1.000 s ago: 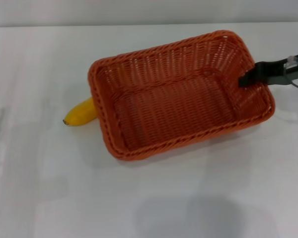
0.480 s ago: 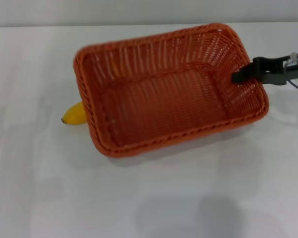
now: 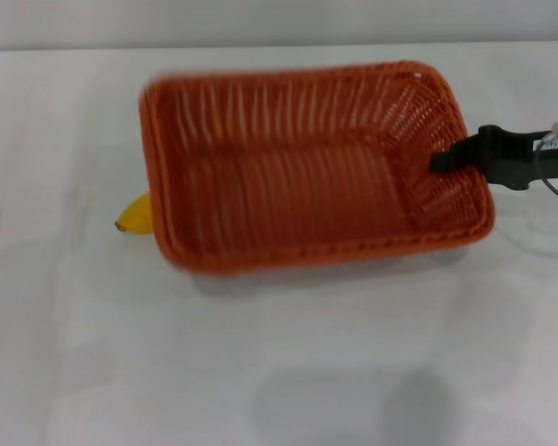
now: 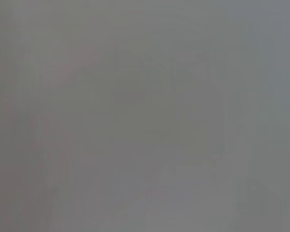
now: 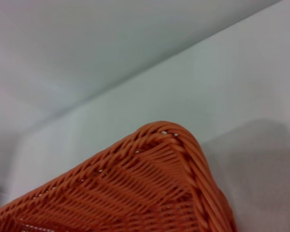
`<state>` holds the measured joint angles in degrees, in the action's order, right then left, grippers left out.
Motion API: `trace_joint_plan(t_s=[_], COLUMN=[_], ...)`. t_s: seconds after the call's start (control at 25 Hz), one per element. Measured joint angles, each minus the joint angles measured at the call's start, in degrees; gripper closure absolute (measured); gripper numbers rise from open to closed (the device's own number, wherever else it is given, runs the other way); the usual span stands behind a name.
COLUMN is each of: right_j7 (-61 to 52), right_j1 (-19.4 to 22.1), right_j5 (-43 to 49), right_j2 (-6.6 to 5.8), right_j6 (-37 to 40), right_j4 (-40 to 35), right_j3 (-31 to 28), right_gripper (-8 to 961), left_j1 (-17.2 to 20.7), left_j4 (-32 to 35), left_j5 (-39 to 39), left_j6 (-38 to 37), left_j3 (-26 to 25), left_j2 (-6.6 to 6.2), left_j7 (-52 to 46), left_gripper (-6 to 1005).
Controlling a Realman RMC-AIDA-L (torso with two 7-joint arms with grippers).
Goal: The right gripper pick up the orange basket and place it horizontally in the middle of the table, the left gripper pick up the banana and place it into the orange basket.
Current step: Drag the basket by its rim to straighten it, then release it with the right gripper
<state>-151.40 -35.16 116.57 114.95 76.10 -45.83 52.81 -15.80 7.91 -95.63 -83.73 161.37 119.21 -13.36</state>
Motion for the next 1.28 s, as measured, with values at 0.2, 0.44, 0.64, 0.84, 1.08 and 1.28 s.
trace_joint_plan(t_s=[0.2, 0.44, 0.64, 0.84, 1.08, 1.28], right_j7=[3.84, 4.09, 4.16, 4.2, 5.52, 6.71], right_j1=[1.38, 1.55, 2.2, 2.58, 2.7, 2.94], right_j5=[-4.86, -4.82, -4.84, -5.36, -5.53, -5.63], right_j2=[-0.2, -1.62, -1.79, -2.32, -2.27, -1.94], right_j6=[-0.04, -0.02, -0.18, -0.14, -0.28, -1.09], right_j4=[2.47, 3.74, 4.13, 4.39, 5.22, 5.74], right_j3=[-1.2, -1.09, -1.34, -1.43, -1.44, -1.56], right_gripper=[817, 814, 811, 809, 805, 803], left_j1=[0.63, 0.77, 0.76, 0.71, 0.69, 0.81], left_j4=[0.01, -0.02, -0.08, -0.09, -0.08, -0.08], left_j5=[-0.14, -0.73, -0.73, -0.72, -1.38, -1.49], left_j6=[-0.72, -0.96, -0.96, -0.96, -0.96, -0.95], left_j3=[-0.02, -0.09, -0.09, -0.09, -0.09, -0.09], left_j2=[-0.03, -0.04, -0.03, 0.0, 0.09, 0.17], left_j7=[0.0, 0.0, 0.0, 0.0, 0.0, 0.0], left_gripper=[123, 123, 123, 123, 123, 123])
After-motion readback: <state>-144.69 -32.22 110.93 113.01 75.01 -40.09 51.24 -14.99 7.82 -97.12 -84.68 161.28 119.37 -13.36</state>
